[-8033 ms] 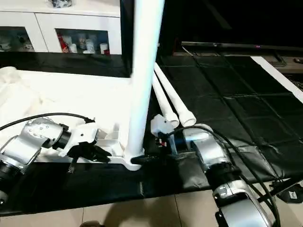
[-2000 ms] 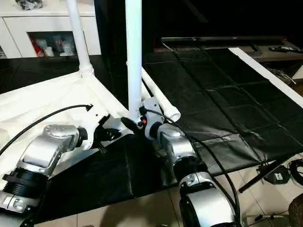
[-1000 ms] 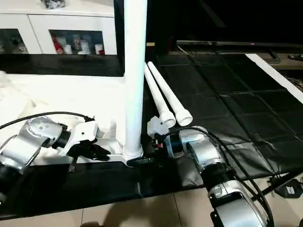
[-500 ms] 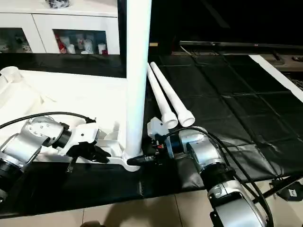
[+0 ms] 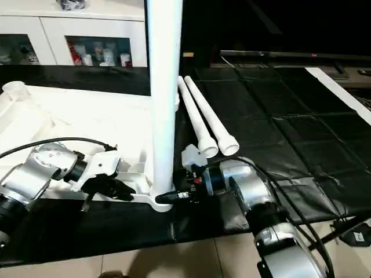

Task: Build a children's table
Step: Rotate leg to tighten

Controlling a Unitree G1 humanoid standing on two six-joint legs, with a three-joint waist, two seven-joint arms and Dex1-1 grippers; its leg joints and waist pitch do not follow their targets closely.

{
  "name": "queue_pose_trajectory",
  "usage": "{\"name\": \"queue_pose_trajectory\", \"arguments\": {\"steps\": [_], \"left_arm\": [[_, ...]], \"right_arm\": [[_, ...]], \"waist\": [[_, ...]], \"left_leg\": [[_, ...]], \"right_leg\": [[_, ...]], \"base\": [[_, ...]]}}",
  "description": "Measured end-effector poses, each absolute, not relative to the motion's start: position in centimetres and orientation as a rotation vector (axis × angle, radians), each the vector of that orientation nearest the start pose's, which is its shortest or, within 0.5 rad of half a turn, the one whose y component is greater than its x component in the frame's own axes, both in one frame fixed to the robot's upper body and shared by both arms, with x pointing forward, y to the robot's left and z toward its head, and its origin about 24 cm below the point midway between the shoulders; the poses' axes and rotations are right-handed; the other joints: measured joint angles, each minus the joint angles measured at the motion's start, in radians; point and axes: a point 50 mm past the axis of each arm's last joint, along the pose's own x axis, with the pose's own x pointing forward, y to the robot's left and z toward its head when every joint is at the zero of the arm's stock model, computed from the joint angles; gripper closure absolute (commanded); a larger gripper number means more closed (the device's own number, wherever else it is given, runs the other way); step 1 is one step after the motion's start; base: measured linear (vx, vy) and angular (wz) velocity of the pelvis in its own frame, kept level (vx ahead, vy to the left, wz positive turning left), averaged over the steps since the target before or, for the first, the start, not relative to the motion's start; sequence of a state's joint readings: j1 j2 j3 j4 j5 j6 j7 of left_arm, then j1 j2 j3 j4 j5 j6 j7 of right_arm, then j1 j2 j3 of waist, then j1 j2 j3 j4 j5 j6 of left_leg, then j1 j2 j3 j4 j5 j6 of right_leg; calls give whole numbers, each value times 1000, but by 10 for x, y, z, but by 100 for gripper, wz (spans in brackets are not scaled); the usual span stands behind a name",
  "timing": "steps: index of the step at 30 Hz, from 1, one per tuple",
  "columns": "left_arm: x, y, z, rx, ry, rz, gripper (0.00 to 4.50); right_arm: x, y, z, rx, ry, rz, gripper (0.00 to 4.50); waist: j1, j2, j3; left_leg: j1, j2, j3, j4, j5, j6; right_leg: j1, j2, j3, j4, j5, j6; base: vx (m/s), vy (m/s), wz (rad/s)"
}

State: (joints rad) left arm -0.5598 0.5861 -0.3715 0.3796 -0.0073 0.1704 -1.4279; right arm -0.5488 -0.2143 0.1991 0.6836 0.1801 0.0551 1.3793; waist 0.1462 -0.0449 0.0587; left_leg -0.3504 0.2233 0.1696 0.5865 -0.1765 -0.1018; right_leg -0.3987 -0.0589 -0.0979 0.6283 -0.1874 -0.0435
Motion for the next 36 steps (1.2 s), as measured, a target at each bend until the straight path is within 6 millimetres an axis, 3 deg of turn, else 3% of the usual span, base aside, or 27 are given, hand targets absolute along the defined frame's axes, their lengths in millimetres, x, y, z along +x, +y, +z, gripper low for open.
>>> {"name": "queue_pose_trajectory", "arguments": {"steps": [5, 9, 12, 18, 19, 22, 29, 36], "left_arm": [[309, 168, 72, 467, 587, -1294, 450], [318, 161, 68, 342, 599, -1072, 450], [322, 149, 68, 248, 599, -936, 450], [325, 137, 69, 202, 585, -825, 450], [325, 137, 70, 206, 583, -824, 450], [326, 136, 70, 241, 572, -826, 450], [330, 140, 69, 322, 552, -811, 450], [349, 148, 72, 385, 514, -725, 450]], "right_arm": [[308, -93, 33, 108, 299, 1281, 189], [328, -77, 32, 206, 309, 1004, 189], [341, -68, 36, 219, 317, 849, 191], [352, -56, 44, 180, 319, 726, 191], [352, -56, 44, 183, 317, 723, 156], [353, -56, 43, 173, 308, 721, 117], [351, -51, 41, 125, 284, 722, 56], [343, -56, 39, 115, 236, 791, 4]], "waist": [[-12, 1, 0], [-55, 0, 0], [-70, 0, 0], [-66, -1, 0], [-63, -1, 0], [-60, 0, 0], [-63, 0, 0], [-61, 3, 2]], "left_leg": [[1, 0, -1, 0, 1, -2], [0, 0, -1, 1, 1, -2], [0, 0, -2, 1, 1, -3], [-1, 0, 0, -5, 0, -2], [-2, 0, 0, -6, -1, -2], [-2, 0, 0, -7, -1, -2], [1, 0, 0, -7, 0, -4], [1, 0, -1, -4, 0, -4]], "right_leg": [[-1, 0, 0, 1, 1, 2], [-2, 0, 0, 1, 1, 2], [-4, 0, -1, 1, 2, 2], [-7, 1, -1, 1, 0, -3], [-7, 1, -1, 0, -1, -3], [-7, 1, -1, -1, -1, -4], [-7, 1, -1, 0, 1, -1], [-9, 2, -1, -1, 3, 0]], "base": [[0, 0, 0], [0, 0, 0], [0, 0, 0], [0, 0, 0], [0, 0, 0], [0, 0, 0], [0, 0, 0], [0, 0, 0]]}}
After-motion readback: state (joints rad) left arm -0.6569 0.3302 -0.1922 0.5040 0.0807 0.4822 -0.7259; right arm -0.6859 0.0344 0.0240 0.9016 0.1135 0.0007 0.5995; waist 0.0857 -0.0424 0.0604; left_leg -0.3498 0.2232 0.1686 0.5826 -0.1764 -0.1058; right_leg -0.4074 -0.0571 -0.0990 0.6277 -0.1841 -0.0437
